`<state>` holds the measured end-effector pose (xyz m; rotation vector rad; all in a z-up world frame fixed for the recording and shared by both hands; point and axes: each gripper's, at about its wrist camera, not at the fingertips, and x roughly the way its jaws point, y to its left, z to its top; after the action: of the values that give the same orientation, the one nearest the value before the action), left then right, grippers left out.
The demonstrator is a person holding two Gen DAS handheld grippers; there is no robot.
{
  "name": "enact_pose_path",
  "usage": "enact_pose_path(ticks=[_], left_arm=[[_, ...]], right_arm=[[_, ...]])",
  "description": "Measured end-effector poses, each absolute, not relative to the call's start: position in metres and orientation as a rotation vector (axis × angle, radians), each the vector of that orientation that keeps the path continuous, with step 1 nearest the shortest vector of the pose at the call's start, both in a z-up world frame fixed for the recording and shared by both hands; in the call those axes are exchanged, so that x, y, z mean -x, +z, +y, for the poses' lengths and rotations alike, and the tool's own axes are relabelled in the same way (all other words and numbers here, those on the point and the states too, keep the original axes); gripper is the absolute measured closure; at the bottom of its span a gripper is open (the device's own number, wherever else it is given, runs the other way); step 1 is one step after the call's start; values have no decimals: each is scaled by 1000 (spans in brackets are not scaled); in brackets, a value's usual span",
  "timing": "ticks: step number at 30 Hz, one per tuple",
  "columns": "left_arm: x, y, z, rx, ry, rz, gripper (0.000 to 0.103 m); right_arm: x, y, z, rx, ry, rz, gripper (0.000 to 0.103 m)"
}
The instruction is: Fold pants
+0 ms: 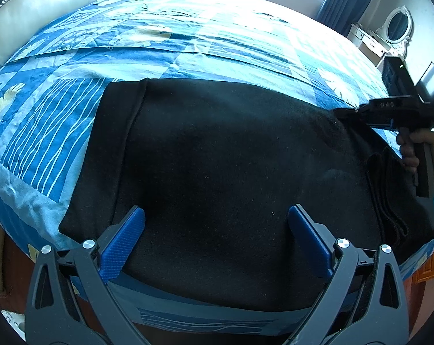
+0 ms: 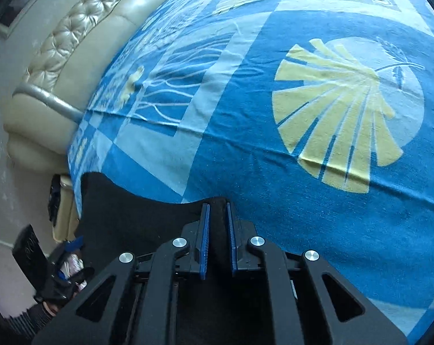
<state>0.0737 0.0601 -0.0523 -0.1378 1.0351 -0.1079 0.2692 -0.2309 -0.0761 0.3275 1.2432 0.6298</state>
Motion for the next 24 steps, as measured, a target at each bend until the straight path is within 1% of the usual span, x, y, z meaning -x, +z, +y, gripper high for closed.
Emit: enact_pose_path(ticks=[4,7,8,9,11,13,14,17,23,24], left_arm=[[-74,-52,61,137,-112,1035,3],[-73,-52,61,138,-113,1036,3],[-73,-52,61,138,-113,1036,3],[-73,-52,61,137,-113,1036,3],[-74,-52,61,137,-114,1036,3],[-74,-52,61,137,-113,1037,3],[-73,-52,60,137,-111,1036,3],[-73,-52,60,135,-106,1036,3],[-74,-52,59,126,-102,1031,3],[-74,-52,59,126,-102,1030,3]], right_arm=[[-246,-40,-254,-388,584,1129,91],[-210,-11,-293,-457,554,1038,89],[-194,-2,-311,-481,535,1012,79],[-177,4,-333,-499,489,989,62],[-149,10,-372,-524,415,955,50],[-122,8,-415,-568,317,930,49],[-104,2,-446,-634,252,915,49],[-74,-30,-501,-802,154,921,49],[-62,-92,-509,-996,213,974,50],[-65,-98,-506,-1000,213,972,62]])
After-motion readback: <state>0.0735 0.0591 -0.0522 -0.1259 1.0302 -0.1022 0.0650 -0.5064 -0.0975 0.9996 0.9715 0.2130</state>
